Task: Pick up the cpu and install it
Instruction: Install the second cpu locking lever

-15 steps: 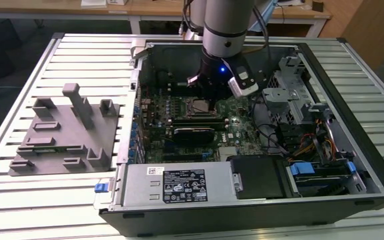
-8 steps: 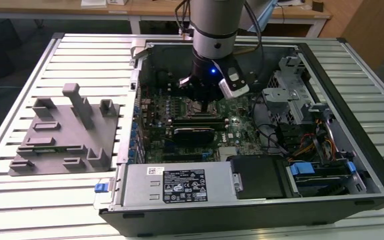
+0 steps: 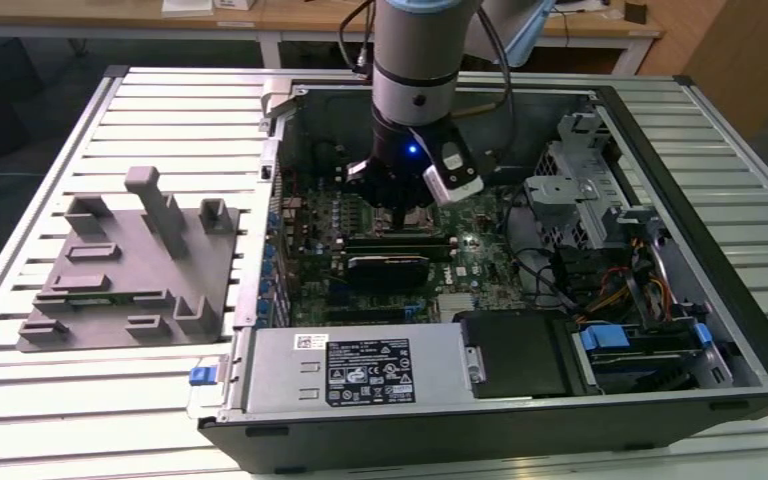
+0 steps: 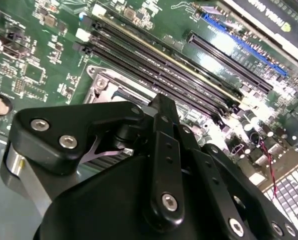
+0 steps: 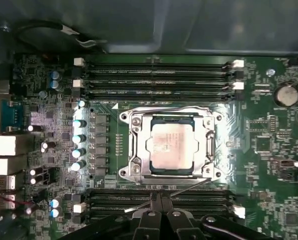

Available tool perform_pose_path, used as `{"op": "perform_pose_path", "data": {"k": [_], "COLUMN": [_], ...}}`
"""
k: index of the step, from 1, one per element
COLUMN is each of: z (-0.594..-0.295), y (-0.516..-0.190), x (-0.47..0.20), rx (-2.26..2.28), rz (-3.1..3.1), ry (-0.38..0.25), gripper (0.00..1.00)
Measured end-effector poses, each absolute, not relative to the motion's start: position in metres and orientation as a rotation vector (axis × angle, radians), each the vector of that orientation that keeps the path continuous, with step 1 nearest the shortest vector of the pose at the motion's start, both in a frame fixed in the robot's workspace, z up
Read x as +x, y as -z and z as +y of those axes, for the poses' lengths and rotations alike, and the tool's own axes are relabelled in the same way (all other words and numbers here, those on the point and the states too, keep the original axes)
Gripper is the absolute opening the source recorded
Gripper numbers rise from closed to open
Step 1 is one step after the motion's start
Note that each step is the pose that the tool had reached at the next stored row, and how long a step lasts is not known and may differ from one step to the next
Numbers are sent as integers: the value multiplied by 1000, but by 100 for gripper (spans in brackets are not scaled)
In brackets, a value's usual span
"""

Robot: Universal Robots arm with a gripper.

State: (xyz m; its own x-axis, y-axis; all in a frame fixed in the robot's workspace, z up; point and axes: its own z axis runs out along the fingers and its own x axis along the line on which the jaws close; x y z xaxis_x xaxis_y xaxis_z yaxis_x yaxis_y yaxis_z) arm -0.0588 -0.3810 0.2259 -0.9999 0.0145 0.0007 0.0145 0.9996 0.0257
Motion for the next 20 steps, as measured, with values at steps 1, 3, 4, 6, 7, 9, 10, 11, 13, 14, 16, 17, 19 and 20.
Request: {"op": "perform_pose_path", "data": {"k": [1, 3, 4, 6, 7, 9, 10, 11, 13, 14, 16, 17, 19, 20], "z": [-381, -381, -381, -381, -382, -383, -384, -385, -387, -387, -388, -389, -389, -389], "y": [-224, -222, -221, -220, -220, -219, -219, -219, -218, -218, -215, -214, -212, -211], "x": [-59, -59, -59, -59, -59, -59, -60, -60, -62, -63, -65, -65, -65, -65], "rx": [-23, -23, -23, -23, -23, -23, -23, -22, -15, -5, 27, 28, 30, 31], "rz": [-3141, -3139, -3138, -3135, -3134, -3133, -3133, -3133, -3133, -3132, -3131, -3131, -3131, -3130], "ry": [41, 43, 47, 59, 65, 81, 90, 97, 102, 103, 119, 125, 135, 141], "gripper": [11, 11, 11, 11, 11, 11, 11, 11, 11, 11, 11, 11, 11, 11]}}
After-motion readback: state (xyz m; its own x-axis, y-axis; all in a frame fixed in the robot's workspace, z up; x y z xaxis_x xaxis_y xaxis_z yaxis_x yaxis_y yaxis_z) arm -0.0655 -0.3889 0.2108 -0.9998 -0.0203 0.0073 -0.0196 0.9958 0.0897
